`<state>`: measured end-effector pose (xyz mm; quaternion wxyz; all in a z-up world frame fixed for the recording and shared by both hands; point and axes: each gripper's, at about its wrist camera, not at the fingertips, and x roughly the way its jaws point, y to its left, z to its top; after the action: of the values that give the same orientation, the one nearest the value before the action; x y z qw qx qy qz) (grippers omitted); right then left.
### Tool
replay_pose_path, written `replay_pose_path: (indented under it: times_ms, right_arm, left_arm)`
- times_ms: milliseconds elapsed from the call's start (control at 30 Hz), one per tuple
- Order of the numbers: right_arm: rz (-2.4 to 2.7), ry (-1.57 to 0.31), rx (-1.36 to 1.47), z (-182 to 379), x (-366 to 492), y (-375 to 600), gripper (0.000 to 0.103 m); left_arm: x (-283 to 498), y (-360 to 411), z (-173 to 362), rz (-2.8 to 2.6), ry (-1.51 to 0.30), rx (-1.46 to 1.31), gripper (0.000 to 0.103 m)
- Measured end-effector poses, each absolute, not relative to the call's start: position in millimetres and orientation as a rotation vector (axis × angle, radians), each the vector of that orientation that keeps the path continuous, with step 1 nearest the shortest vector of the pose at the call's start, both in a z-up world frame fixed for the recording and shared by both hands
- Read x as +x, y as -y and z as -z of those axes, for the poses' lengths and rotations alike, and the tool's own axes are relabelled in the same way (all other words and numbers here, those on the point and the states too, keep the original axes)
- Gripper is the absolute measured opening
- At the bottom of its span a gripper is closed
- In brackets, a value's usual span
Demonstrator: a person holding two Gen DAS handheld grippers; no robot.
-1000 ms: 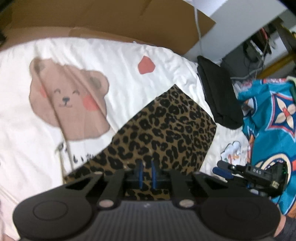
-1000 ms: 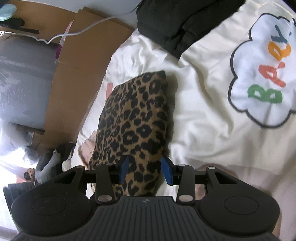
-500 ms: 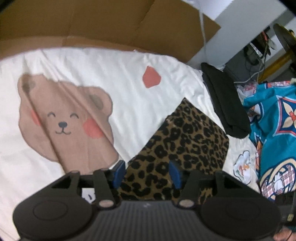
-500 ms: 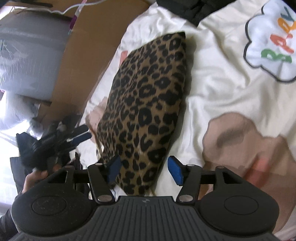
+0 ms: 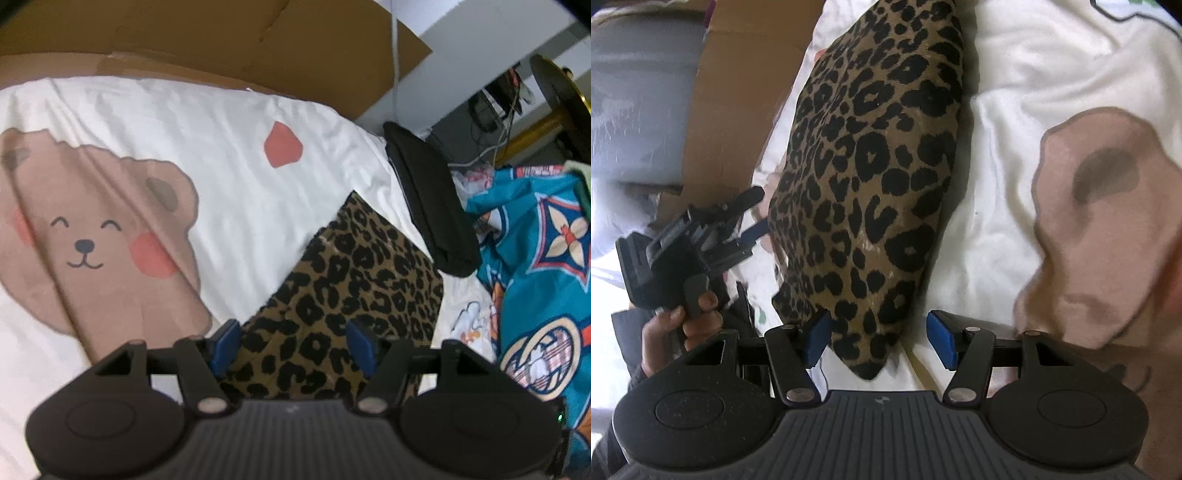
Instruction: Fold clothes
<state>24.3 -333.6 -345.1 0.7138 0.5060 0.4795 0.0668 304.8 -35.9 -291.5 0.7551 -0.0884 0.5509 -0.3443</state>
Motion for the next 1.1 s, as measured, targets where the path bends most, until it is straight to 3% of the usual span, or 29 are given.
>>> replay_pose_path:
  times_ms: [100, 133, 200, 233, 333, 667, 1100]
  right_arm:
    - [-0.126, -1.047, 1.16, 351.6, 28.0, 334.2, 0.062]
    - [-0.119, -1.043, 1.173, 353.5, 28.8, 334.7, 0.059]
    - [-0.116, -1.039, 1.18, 354.3, 30.3, 336.1, 0.04]
    - [-0.117, -1.039, 1.179, 354.2, 30.9, 337.0, 0.022]
    - [-0.126, -1.035, 1.172, 353.5, 30.4, 341.4, 0.007]
    - [-0.149, -1.024, 1.162, 341.7, 27.9, 354.5, 0.004]
    - [-0.176, -1.046, 1.078, 327.0, 27.4, 387.4, 0.004]
  left_arm:
    - [307.4, 40.0, 299.6, 0.756, -1.211, -0.175, 0.064]
    - [307.9, 40.7, 302.5, 0.75, -1.217, -0.168, 0.058]
    - [307.5, 41.4, 306.9, 0.744, -1.213, -0.145, 0.051]
    - [307.1, 41.0, 307.9, 0.744, -1.21, -0.14, 0.047]
    - [305.8, 39.8, 310.6, 0.743, -1.202, -0.126, 0.044]
    - [299.2, 41.4, 310.9, 0.756, -1.227, -0.136, 0.037]
    - [275.1, 44.9, 315.3, 0.759, -1.283, -0.201, 0.036]
